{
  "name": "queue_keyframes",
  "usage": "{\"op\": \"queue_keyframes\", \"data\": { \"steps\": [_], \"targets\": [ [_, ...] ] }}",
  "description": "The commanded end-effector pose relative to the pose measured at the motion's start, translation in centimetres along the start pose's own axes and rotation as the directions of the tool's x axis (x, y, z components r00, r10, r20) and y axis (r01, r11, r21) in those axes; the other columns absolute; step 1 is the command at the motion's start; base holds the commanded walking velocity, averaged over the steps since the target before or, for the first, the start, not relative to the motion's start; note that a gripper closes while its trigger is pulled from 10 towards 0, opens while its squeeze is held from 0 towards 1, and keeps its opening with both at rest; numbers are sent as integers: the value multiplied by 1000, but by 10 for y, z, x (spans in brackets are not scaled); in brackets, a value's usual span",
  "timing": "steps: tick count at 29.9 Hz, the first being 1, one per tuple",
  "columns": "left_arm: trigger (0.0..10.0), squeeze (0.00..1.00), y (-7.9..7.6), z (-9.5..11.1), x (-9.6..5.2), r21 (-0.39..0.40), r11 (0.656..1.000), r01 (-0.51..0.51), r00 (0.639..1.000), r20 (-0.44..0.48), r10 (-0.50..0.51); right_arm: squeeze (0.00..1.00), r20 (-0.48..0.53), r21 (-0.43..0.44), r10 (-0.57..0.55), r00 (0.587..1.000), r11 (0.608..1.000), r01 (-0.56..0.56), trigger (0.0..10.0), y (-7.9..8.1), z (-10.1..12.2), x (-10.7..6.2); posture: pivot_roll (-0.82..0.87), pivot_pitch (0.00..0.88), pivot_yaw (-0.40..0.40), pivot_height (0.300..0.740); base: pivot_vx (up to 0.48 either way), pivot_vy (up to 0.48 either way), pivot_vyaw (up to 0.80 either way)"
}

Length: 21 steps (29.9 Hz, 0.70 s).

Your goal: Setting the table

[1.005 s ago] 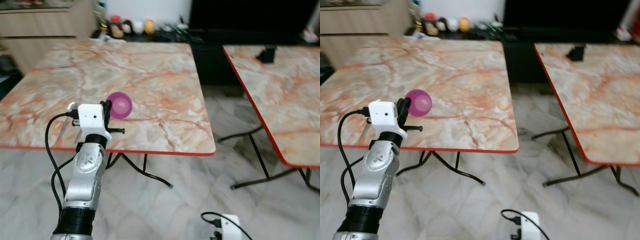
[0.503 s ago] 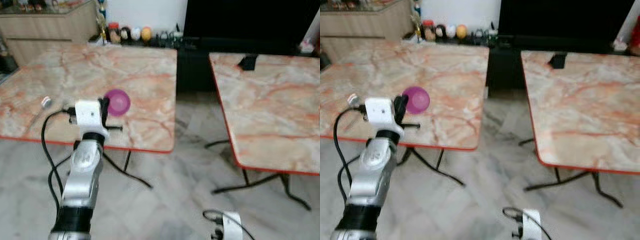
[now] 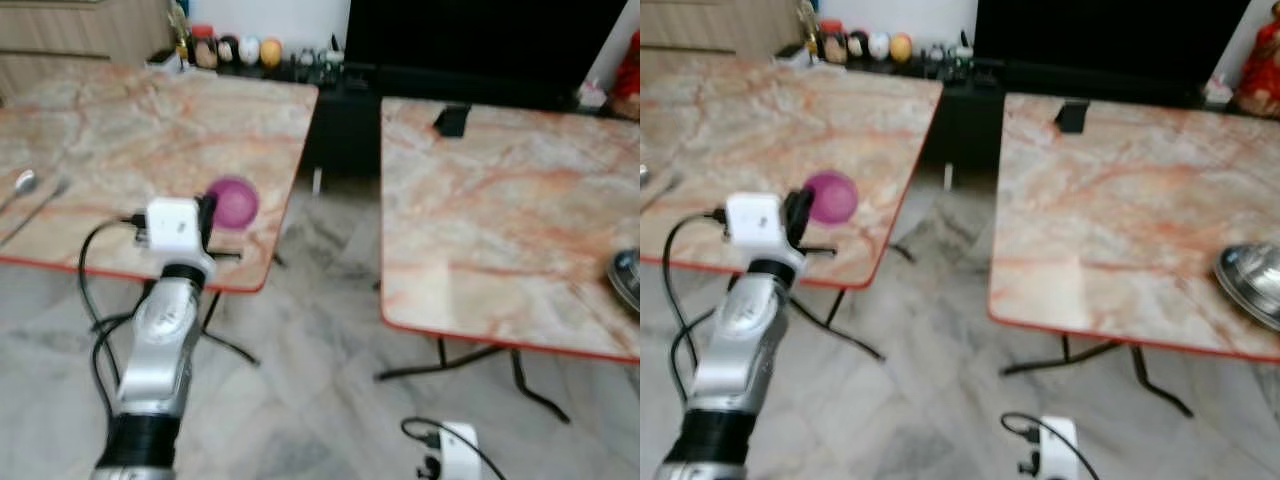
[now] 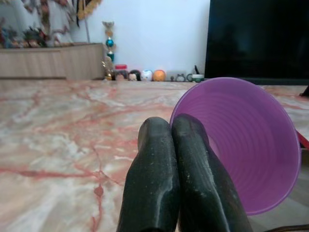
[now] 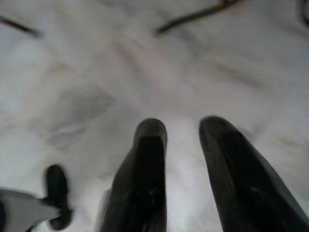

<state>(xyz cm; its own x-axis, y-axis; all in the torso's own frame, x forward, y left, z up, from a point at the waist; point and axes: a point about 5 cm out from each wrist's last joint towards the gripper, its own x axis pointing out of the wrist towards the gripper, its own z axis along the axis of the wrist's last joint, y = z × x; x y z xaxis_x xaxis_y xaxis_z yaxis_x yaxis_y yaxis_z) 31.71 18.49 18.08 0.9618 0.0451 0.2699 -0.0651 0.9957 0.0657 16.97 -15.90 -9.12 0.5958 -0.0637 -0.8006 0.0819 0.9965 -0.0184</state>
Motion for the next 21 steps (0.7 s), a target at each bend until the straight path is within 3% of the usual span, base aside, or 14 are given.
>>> {"op": "queue_keyframes", "data": {
  "steps": [1, 21],
  "targets": [
    [10000, 0, -9, 6, 3, -25, 999, 28, 999, 20, -27, 0, -7, -7, -26, 1000, 1000, 26, 10000, -10, -2, 0, 26, 0, -16, 740, 0, -428, 0],
    [10000, 0, -5, 6, 3, -18, 1000, 15, 1000, 17, -15, 0, -8, -11, -26, 1000, 1000, 26, 10000, -11, -1, 0, 33, 0, -25, 740, 0, -426, 0]
  ]
}}
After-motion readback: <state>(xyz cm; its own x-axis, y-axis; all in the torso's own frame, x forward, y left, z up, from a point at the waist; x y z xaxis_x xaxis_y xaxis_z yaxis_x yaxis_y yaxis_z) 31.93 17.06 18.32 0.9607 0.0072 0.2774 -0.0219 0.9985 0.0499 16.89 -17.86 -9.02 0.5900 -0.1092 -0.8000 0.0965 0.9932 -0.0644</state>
